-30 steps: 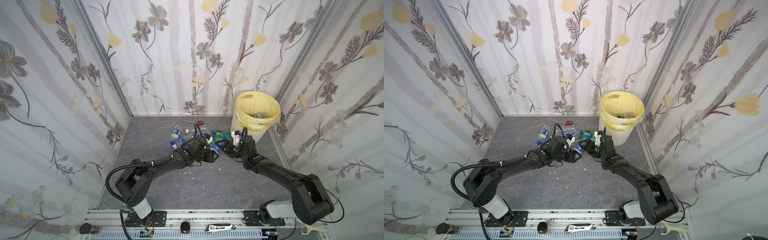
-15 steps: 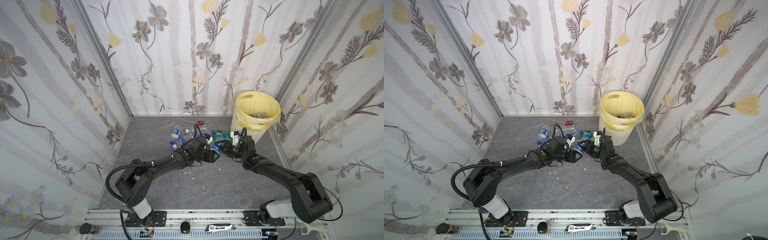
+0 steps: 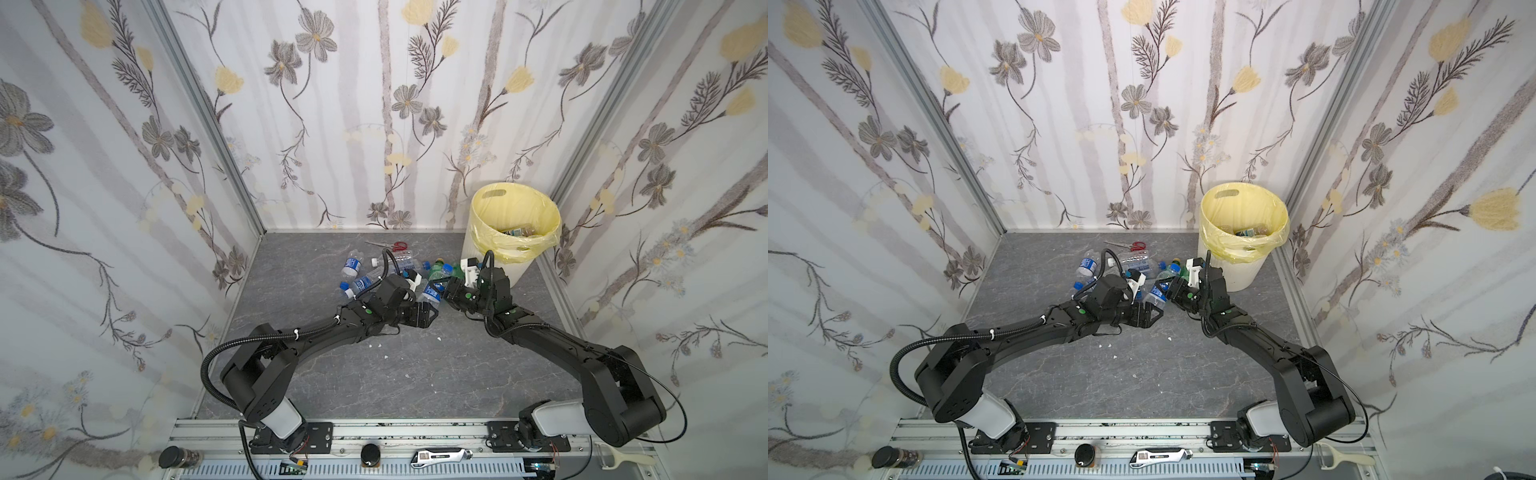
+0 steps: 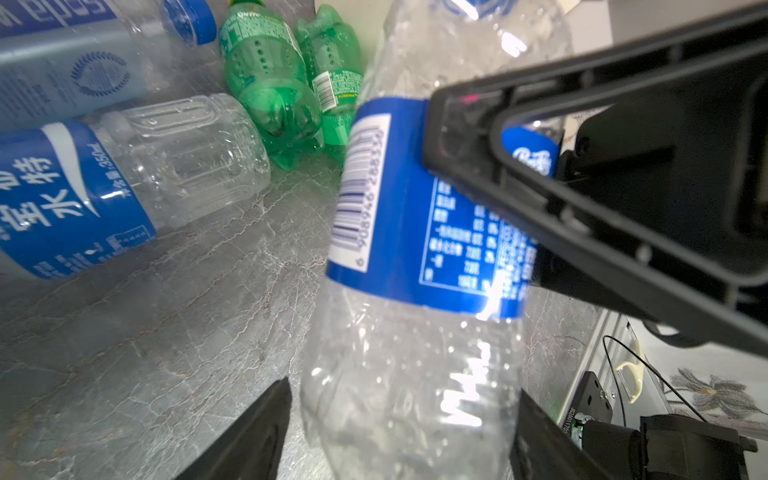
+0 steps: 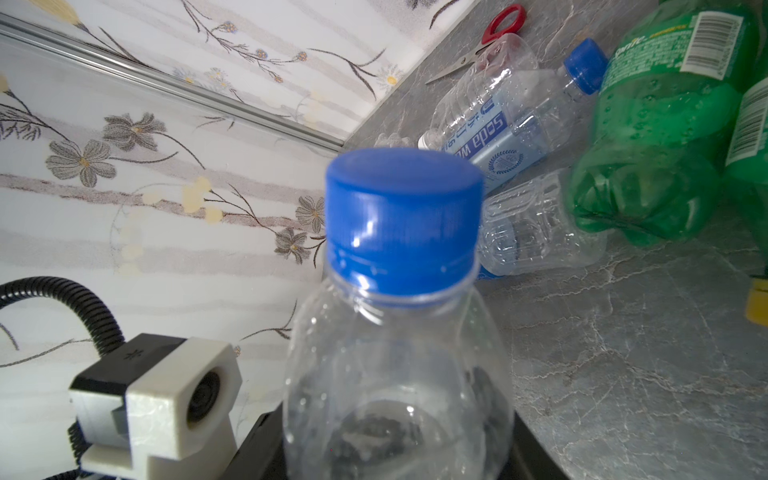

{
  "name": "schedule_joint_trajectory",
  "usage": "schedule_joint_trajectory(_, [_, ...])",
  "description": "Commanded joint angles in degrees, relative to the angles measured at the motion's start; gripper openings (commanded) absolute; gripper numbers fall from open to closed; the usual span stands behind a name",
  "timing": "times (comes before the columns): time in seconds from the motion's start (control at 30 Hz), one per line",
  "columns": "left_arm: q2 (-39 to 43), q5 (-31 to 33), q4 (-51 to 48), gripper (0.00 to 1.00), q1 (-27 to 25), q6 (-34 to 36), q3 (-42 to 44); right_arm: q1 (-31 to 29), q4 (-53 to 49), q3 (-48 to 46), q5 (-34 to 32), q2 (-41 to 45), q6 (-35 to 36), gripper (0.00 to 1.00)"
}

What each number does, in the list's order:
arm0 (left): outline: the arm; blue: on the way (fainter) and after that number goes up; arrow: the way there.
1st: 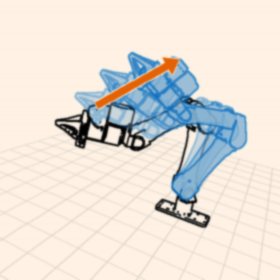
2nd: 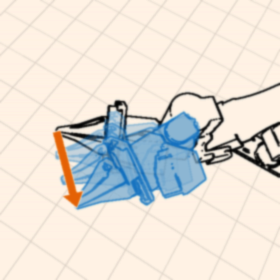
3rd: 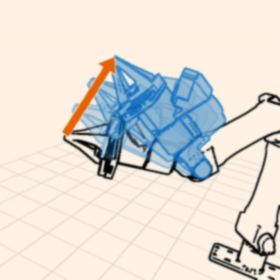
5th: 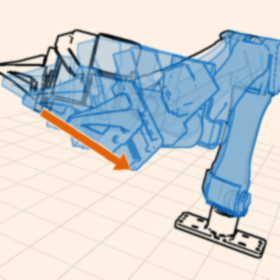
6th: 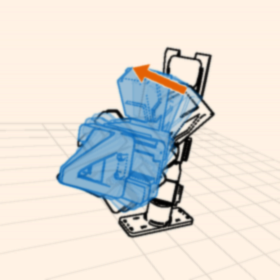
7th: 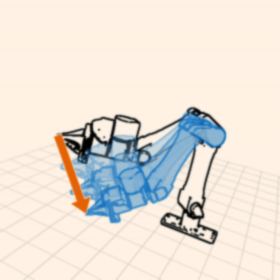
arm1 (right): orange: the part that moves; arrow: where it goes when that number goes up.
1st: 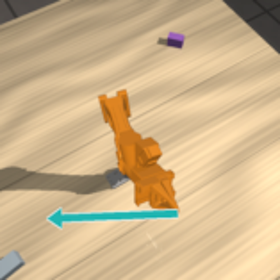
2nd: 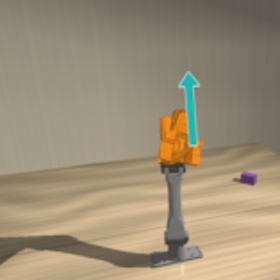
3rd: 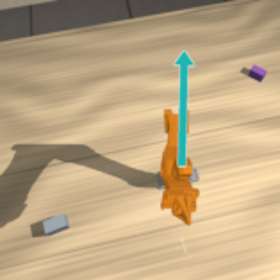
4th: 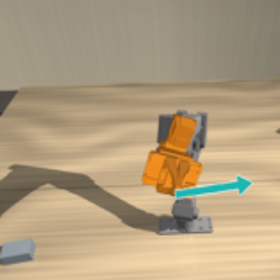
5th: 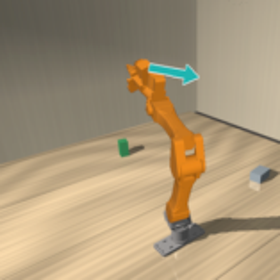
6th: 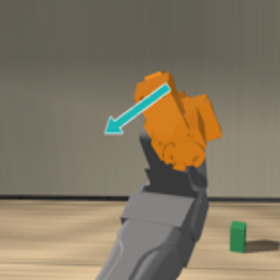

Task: Throw the plastic bottles in the bin
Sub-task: 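Carry the Pepsi bottle with the right gripper over the bin while the left gripper opens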

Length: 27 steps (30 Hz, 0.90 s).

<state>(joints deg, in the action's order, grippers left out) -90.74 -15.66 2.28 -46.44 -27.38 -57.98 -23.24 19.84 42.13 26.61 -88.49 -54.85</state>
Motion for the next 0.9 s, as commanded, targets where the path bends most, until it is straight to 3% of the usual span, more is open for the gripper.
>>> schedule_joint_trajectory(0.0, [1.4, 1.4, 0.6, 0.86, 0.4, 1.3, 0.4, -0.1, -1.7, 0.6, -1.5, 0.3, 1.3, 0.54])
schedule_joint_trajectory(0.27, [3.7, 2.4, -1.5, 1.0, 1.0, 3.2, 0.2, -0.1, -6.1, 6.9, -3.2, 0.4, 4.4, 0.53])
schedule_joint_trajectory(0.6, [7.3, 3.3, -4.2, 1.0, 1.0, 7.1, -2.9, 1.7, -13.2, 17.2, -5.2, -0.6, 9.3, 0.53])
schedule_joint_trajectory(0.87, [7.0, 4.1, -6.3, 1.0, 0.9, 12.0, -10.6, 5.5, -18.1, 27.0, -6.7, -0.7, 12.1, 0.53])
